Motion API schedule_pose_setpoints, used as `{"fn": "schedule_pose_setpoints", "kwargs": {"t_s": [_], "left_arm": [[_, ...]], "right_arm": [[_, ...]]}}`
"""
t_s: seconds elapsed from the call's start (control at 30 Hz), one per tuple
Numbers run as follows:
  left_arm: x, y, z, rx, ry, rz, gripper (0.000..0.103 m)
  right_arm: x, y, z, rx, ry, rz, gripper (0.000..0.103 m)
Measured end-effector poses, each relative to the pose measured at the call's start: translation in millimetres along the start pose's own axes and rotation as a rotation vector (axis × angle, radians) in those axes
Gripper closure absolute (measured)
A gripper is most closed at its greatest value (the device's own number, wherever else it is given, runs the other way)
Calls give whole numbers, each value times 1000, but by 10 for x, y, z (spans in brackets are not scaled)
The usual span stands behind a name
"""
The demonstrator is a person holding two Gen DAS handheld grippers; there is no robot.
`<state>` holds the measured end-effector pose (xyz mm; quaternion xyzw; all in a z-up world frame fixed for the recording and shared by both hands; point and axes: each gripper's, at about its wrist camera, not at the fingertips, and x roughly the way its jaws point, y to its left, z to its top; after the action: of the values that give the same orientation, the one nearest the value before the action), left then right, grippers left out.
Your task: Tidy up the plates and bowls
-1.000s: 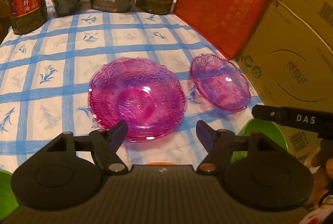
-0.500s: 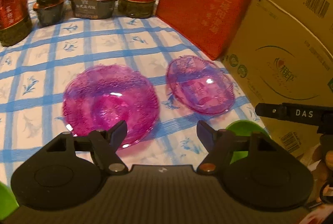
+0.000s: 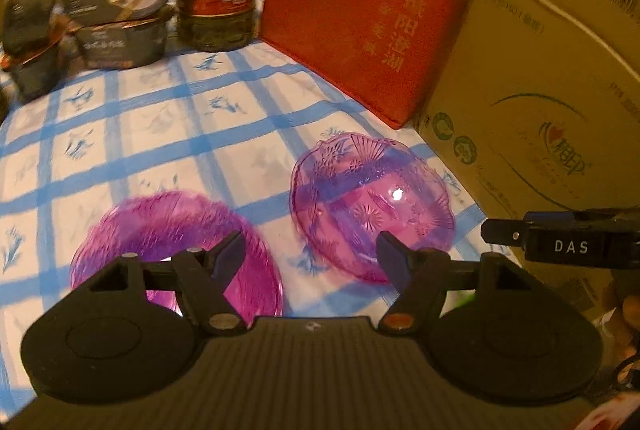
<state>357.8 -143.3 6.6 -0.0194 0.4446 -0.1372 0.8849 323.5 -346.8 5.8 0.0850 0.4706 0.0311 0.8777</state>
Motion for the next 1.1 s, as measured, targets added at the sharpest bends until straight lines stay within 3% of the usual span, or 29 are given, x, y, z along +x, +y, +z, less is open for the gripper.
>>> {"fn": "schedule_pose_setpoints", "kwargs": {"t_s": [0.43,0.9,1.1], "left_arm": [[727,137,313,26,94,-11,51],[1130,212,340,6,170,-25,65],[1187,214,341,13,180,-29,70]], "right_arm": [[514,-113,208,9,60,0,42],[862,-219,247,31,119,18,43],[979,-265,249,57,144,26,57]]}}
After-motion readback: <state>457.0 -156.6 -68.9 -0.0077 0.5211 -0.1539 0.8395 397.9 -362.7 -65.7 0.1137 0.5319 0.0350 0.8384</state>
